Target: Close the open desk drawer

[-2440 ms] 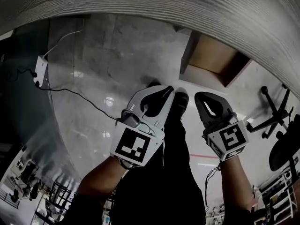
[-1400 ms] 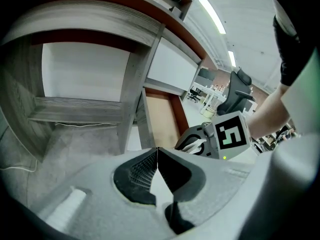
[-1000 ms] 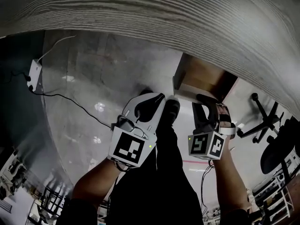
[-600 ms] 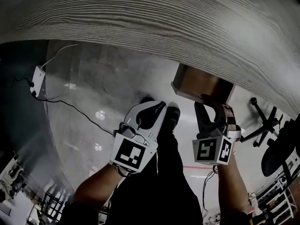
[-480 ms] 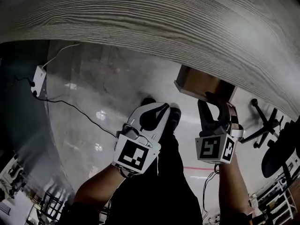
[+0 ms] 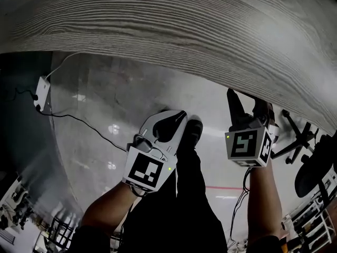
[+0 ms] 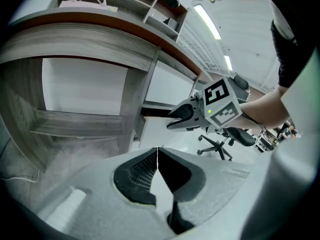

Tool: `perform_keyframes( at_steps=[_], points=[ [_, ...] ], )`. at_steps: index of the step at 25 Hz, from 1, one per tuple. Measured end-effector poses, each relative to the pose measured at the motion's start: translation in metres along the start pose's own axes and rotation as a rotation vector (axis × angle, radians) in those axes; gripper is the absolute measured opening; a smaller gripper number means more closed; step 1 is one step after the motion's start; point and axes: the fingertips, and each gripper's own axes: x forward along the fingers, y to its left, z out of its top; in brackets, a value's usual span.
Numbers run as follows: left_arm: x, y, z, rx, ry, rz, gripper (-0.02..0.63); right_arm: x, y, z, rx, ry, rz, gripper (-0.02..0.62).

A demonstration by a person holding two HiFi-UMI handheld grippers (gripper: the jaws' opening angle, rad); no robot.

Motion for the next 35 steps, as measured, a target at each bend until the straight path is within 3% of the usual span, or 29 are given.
perform_keyframes(
  at_steps=[3,7,9,13,18,22,35],
  points=[
    [0.003,-0.002,0.000,0.012,0.010,-0.005,0.009,-0.005,-0.002,0.004,0.005,-0.030,-0.043,0.147],
    [0.006,-0.013,0.000,0.020,0.010,-0.033,0.009,-0.037,0.001,0.016,-0.025,-0.168,-0.191,0.139],
    [0.007,-0.015,-0.001,0.022,0.009,-0.040,0.009,-0.040,0.020,0.011,0.017,-0.190,-0.151,0.074],
    [0.008,-0.017,-0.004,0.019,0.017,-0.039,0.009,-0.021,0.045,-0.022,0.255,-0.120,-0.015,0.034],
    [0.012,-0.018,-0.005,0.015,0.020,-0.038,0.009,0.001,0.026,-0.047,0.611,-0.100,-0.010,0.034],
    [0.013,-0.020,-0.005,0.001,0.014,-0.035,0.009,0.010,0.013,-0.046,0.758,-0.124,-0.016,0.014],
    [0.016,-0.015,-0.013,-0.025,0.028,-0.018,0.009,0.036,-0.040,-0.032,0.760,-0.179,-0.091,0.014]
  ],
)
